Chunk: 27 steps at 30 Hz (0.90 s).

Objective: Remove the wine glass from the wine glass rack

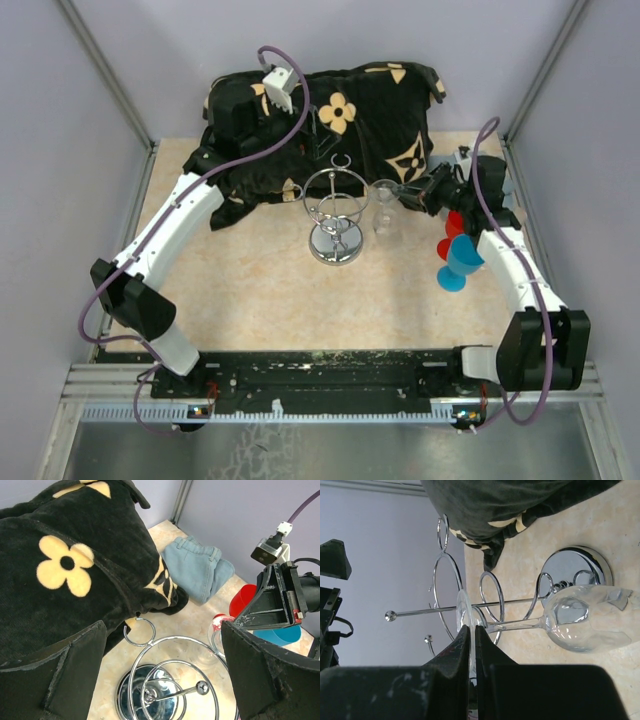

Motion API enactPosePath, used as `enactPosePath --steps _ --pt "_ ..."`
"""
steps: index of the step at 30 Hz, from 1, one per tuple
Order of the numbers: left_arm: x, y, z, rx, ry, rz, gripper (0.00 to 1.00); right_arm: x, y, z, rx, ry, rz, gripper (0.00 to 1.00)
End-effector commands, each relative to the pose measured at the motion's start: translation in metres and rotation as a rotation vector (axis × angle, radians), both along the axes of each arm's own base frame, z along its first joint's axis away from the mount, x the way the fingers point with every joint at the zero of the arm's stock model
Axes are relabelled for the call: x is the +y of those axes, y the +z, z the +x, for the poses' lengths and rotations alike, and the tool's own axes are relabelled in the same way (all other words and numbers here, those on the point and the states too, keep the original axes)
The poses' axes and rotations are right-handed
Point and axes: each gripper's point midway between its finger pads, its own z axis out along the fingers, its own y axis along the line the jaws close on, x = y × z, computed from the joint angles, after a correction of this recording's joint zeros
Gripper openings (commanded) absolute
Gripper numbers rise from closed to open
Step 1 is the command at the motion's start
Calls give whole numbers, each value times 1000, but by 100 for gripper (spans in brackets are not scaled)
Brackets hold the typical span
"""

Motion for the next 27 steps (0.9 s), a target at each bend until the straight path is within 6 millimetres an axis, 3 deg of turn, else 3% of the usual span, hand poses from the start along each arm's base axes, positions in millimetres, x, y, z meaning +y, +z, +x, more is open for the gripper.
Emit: enactPosePath --steps 1,18,23,27 --pt "4 9 -7 -11 -10 -14 100 -4 30 -6 -105 -8 13 0" --pt "3 8 -9 2 -18 -24 100 -20 40 -20 -117 -49 15 0" --pt "-3 15 -15 10 -54 -62 100 -34 40 -29 -105 -82 -7 0" --pt "-10 23 -23 11 -112 -102 100 -43 52 -38 -125 -104 -14 0"
